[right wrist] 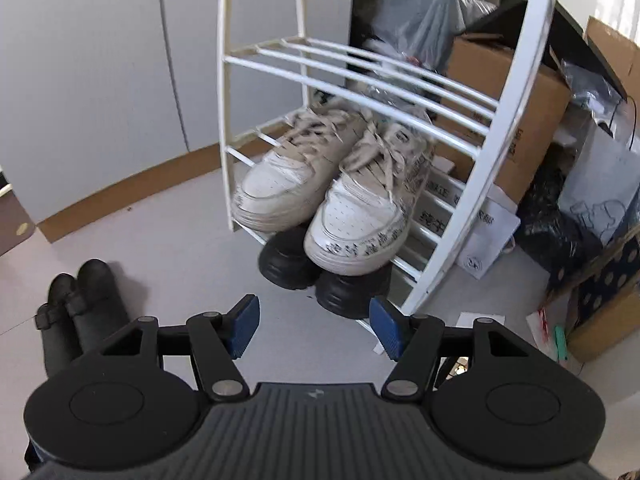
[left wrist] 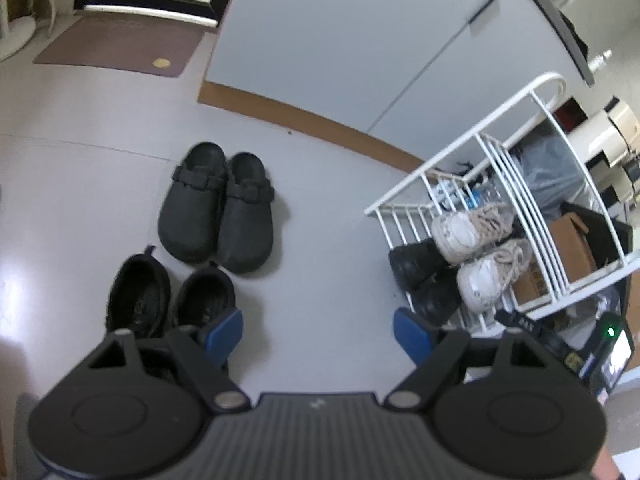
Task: Organize scattered shoes
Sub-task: 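Open the right gripper and withdraw it from the rack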
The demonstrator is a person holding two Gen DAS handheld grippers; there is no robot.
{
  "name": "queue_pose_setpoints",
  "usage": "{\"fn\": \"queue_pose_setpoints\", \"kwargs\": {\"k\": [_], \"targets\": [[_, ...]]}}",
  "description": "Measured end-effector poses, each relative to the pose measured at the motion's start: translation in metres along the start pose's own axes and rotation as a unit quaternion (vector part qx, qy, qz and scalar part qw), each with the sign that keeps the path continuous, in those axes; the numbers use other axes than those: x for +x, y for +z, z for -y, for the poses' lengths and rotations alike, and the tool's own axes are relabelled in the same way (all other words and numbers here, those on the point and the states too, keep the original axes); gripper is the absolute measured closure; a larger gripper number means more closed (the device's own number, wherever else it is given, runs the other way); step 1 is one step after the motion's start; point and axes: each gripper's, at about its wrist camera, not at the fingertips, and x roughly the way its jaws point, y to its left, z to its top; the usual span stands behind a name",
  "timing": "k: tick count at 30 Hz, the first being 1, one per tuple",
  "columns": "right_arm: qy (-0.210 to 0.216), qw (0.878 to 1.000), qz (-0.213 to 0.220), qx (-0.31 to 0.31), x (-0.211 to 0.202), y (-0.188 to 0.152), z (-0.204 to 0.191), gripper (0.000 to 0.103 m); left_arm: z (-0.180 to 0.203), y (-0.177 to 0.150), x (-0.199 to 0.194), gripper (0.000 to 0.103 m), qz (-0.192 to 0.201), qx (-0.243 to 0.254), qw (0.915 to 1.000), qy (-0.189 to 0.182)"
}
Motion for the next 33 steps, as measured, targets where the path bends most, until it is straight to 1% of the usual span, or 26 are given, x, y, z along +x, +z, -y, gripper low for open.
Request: {"fn": "queue_pose_setpoints", "kwargs": {"k": [2,3,4,6,7,9,10,12,16,18,21,22,26,29,33], "targets": [[0.009,1.000,-0.003,-0.006,-0.009,-0.003,-0.006,0.037,-0.005,0.002,-0.002,0.017,-0.002,0.001,0.9999,0.011],[0.012,1.000,-0.005,-0.004,-0.014,-0.005,-0.009,0.037,-0.006,0.004,-0.002,0.012,-0.006,0.008,0.9998,0.017],[0.011,1.000,-0.005,-0.001,-0.017,-0.007,-0.012,0.037,-0.005,0.006,-0.003,0.010,-0.011,0.022,0.9994,0.024],[0.023,1.000,-0.003,0.009,-0.027,-0.012,-0.021,0.037,-0.006,0.010,-0.005,0.010,-0.007,0.051,0.9980,0.037],[0.030,1.000,-0.003,0.007,-0.031,-0.014,-0.026,0.037,-0.007,0.011,-0.007,0.010,-0.003,0.056,0.9975,0.042],[0.043,0.999,-0.001,-0.001,-0.038,-0.016,-0.036,0.037,-0.017,0.015,-0.012,0.010,0.006,0.049,0.9966,0.065],[0.049,0.999,0.006,-0.014,-0.044,-0.018,-0.043,0.037,-0.019,0.016,-0.013,0.010,0.007,0.045,0.9967,0.068],[0.058,0.998,0.011,-0.030,-0.051,-0.020,-0.054,0.037,-0.029,0.020,-0.017,0.010,0.010,0.027,0.9973,0.068],[0.087,0.996,-0.009,-0.029,-0.058,-0.028,-0.076,0.037,-0.034,0.023,-0.021,0.010,0.015,0.034,0.9966,0.073],[0.093,0.995,-0.010,-0.029,-0.060,-0.029,-0.084,0.037,-0.036,0.021,-0.021,0.010,0.014,0.034,0.9962,0.079],[0.095,0.994,0.012,-0.047,-0.071,-0.028,-0.102,0.037,-0.036,0.018,-0.021,0.010,0.010,0.034,0.9967,0.073],[0.108,0.993,0.020,-0.052,-0.076,-0.025,-0.108,0.037,-0.035,0.018,-0.021,0.010,0.009,0.037,0.9967,0.072],[0.134,0.987,0.037,-0.084,-0.089,-0.025,-0.124,0.037,-0.032,0.014,-0.022,0.010,0.011,0.056,0.9952,0.079],[0.147,0.985,0.027,-0.091,-0.088,-0.029,-0.131,0.037,-0.032,0.013,-0.022,0.010,0.007,0.062,0.9951,0.077],[0.159,0.982,0.015,-0.104,-0.084,-0.036,-0.143,0.037,-0.033,0.011,-0.023,0.010,0.008,0.070,0.9937,0.087]]}}
